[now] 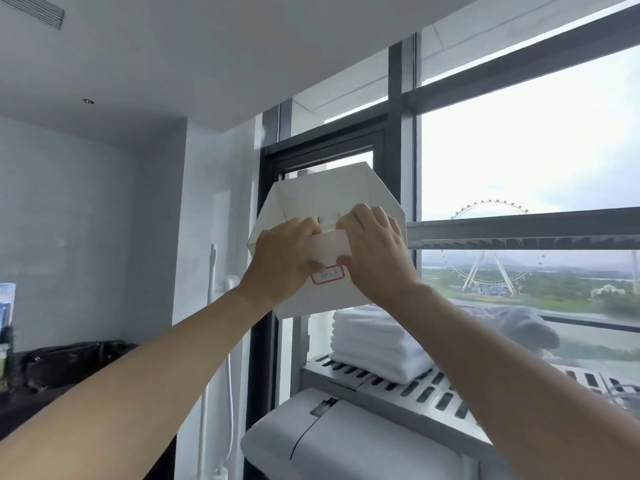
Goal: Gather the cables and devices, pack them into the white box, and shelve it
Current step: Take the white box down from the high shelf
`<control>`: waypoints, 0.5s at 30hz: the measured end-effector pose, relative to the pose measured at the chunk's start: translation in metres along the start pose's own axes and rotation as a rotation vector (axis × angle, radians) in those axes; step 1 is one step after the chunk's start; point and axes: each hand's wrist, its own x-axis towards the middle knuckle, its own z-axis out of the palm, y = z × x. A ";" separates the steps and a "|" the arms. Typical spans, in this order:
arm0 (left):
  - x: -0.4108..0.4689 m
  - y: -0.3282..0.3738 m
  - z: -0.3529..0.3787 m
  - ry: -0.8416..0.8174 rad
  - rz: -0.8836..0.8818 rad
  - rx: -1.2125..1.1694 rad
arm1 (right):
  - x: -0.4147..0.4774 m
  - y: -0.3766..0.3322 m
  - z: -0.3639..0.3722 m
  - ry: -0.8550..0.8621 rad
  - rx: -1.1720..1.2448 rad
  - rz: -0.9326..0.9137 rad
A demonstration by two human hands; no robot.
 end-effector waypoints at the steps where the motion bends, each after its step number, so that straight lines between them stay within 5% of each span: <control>1: -0.007 0.005 -0.005 -0.007 0.005 -0.001 | -0.007 -0.006 -0.006 -0.006 0.010 0.009; 15: -0.080 0.102 0.000 -0.167 0.080 -0.017 | -0.130 0.000 -0.079 -0.131 0.055 0.136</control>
